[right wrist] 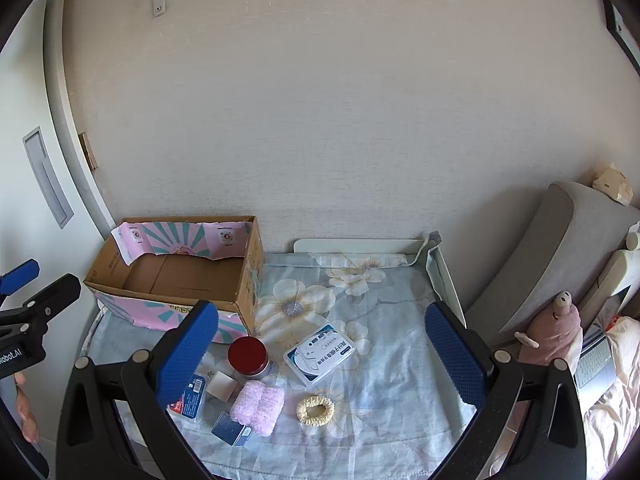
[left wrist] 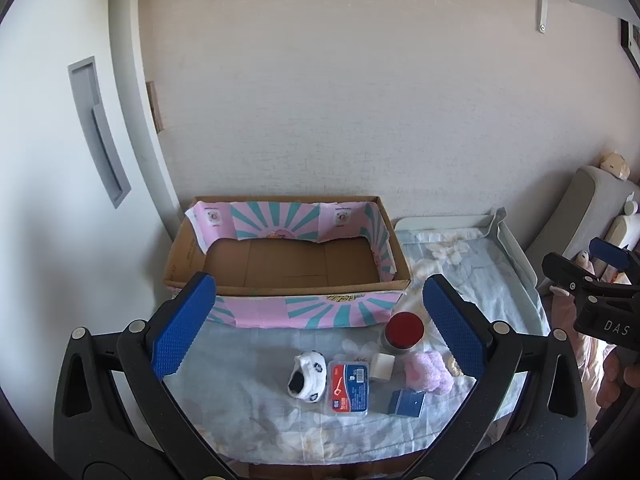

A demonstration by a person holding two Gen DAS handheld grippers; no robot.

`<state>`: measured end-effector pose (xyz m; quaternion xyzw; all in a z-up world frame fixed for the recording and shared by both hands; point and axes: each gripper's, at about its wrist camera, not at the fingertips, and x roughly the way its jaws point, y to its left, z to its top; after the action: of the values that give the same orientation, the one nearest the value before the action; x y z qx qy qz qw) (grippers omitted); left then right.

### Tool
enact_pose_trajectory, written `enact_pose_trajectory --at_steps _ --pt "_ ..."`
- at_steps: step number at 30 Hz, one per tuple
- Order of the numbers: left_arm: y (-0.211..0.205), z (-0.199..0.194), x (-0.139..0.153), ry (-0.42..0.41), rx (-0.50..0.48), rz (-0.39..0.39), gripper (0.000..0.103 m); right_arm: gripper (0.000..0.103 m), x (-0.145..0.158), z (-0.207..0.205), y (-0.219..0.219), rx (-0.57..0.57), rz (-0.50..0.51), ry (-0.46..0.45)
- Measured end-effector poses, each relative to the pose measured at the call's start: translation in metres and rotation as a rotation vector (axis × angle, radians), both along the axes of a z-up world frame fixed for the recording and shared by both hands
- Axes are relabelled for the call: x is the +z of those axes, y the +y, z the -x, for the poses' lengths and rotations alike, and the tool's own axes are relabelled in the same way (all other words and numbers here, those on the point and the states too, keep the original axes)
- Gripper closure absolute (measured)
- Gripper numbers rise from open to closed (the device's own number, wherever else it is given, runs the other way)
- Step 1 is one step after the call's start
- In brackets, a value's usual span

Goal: Organize objects
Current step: 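Move both tools toward the items on the bed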

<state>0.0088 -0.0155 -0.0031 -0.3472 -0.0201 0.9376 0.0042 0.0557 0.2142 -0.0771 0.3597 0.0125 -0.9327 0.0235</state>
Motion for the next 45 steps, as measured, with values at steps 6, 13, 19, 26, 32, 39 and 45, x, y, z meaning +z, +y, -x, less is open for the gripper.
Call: enact_pose_trajectory --at_steps 6,13,19,26,32,39,45 --pt "-0.001 -0.003 0.002 0.008 -0.001 0.008 0.000 0.000 0.003 0.000 -0.002 0.002 -0.006 0.008" --pt "0.001 -0.006 0.007 0.017 0.000 0.011 0.000 0.000 0.004 -0.002 -0.002 0.001 -0.008 0.009" --pt "0.002 -0.007 0.009 0.015 -0.005 0.009 0.000 0.000 0.007 -0.005 -0.002 0.000 -0.009 0.020" --pt "0.002 -0.011 0.010 0.012 -0.010 0.001 0.000 0.000 0.009 -0.007 -0.001 0.000 -0.010 0.025" --pt "0.001 -0.013 0.009 0.007 -0.012 -0.008 0.000 0.000 0.011 -0.009 -0.001 0.002 -0.008 0.027" --pt "0.000 -0.015 0.007 0.005 -0.004 -0.014 0.000 0.000 0.011 -0.011 -0.002 0.014 -0.006 0.032" --pt "-0.015 -0.011 0.002 -0.025 0.020 -0.047 0.000 0.000 0.014 -0.007 0.001 0.048 -0.007 0.038"
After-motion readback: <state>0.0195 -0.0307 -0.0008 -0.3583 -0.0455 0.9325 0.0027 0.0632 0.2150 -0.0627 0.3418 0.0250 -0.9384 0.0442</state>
